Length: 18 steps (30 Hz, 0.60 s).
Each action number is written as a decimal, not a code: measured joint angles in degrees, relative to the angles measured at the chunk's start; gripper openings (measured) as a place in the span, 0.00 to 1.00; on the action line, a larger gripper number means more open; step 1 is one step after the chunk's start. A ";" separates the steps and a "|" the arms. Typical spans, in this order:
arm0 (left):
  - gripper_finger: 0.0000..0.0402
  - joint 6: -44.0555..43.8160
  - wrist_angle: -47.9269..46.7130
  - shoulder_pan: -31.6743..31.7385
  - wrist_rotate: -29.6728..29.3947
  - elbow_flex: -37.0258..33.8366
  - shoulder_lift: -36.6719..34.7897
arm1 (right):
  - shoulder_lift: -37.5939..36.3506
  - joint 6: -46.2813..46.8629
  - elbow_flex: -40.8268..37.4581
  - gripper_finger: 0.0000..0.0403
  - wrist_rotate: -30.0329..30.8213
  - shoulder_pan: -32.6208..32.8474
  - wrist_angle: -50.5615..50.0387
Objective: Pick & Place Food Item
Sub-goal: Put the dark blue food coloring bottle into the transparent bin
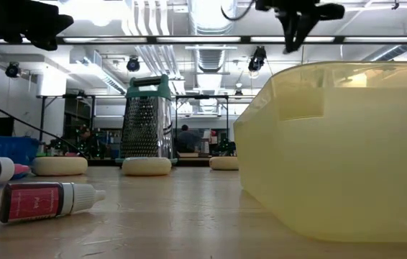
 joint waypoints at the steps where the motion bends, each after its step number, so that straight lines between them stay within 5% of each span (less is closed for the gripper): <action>1: 0.47 0.00 0.02 0.00 0.01 0.00 0.01 | -0.08 0.44 -0.74 0.18 0.05 -0.54 0.21; 18: 0.47 0.00 0.00 0.00 -0.02 0.00 0.00 | -0.11 2.58 -18.73 0.18 -1.55 -7.42 1.16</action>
